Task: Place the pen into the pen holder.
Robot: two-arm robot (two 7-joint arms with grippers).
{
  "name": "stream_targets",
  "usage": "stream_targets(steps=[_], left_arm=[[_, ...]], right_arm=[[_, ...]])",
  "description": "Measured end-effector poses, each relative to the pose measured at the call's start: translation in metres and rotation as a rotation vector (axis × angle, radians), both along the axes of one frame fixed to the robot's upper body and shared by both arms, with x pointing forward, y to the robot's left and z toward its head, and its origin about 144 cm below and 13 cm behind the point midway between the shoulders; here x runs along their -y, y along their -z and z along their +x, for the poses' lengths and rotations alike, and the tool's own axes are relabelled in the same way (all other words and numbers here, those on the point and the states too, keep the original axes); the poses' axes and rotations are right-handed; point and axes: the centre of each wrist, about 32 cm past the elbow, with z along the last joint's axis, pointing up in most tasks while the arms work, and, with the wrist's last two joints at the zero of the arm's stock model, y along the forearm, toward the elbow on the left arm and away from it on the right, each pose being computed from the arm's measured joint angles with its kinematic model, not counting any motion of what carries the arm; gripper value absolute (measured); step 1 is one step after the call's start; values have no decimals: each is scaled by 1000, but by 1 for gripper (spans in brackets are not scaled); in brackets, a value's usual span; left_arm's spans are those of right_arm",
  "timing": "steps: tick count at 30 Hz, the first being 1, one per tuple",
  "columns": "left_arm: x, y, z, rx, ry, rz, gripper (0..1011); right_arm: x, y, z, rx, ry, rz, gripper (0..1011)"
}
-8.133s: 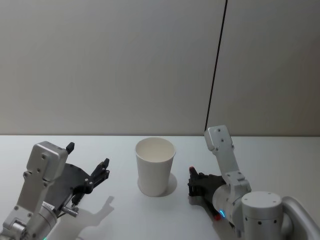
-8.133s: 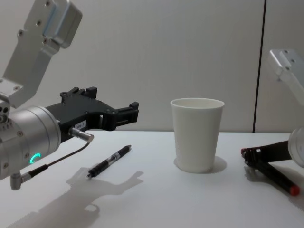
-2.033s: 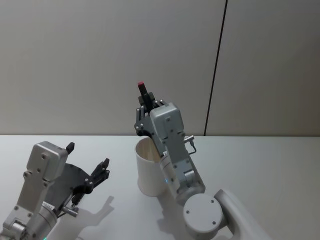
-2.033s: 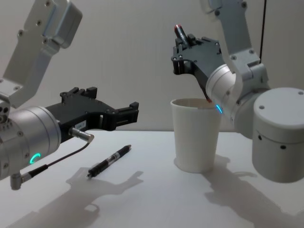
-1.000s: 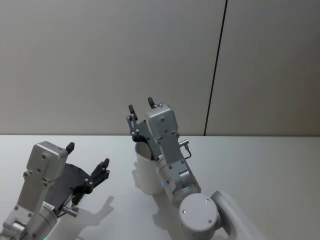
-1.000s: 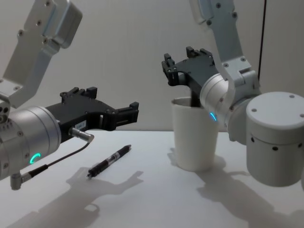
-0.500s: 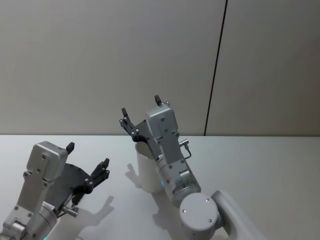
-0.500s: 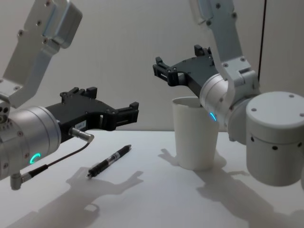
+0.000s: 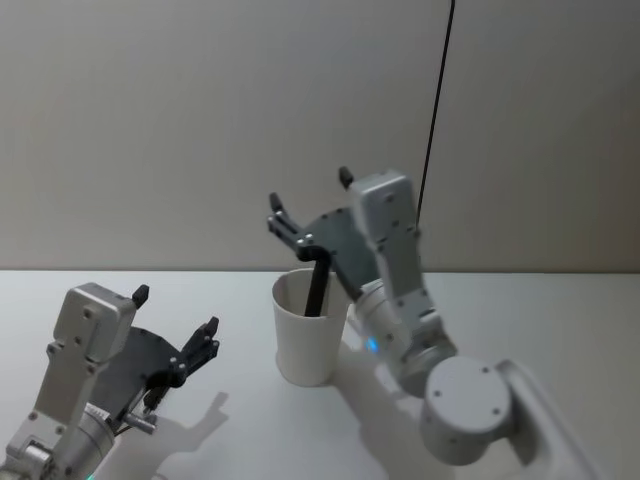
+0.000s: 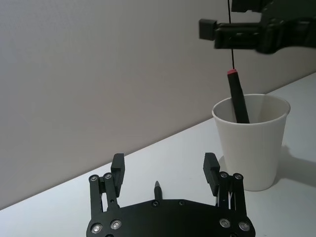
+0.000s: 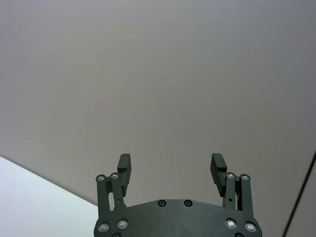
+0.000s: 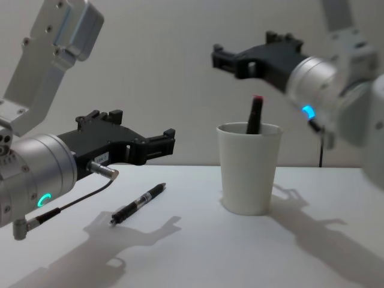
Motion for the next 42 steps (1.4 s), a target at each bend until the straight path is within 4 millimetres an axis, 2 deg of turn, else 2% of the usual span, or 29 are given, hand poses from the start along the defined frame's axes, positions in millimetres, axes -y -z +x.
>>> stream_targets(steps=[9,16,22,32,42], left_arm=[[0,0,0,0,0,0,1003],[0,0,0,0,0,0,1003],[0,0,0,0,1,0,1003],[-4,-7,1,-40,8,33,1003],[-13,-18,7,-124,28,75,1003]], right_arm=[[47,-15,-14,-76,-18,-21,1001],[85,-10,-30,-174,-6,-83,1001],[109,-6,-41,-233,10,-128,1001],[127,-3,-51,-284,23,-166,1001],[135,-3,-55,-305,28,-183,1001]])
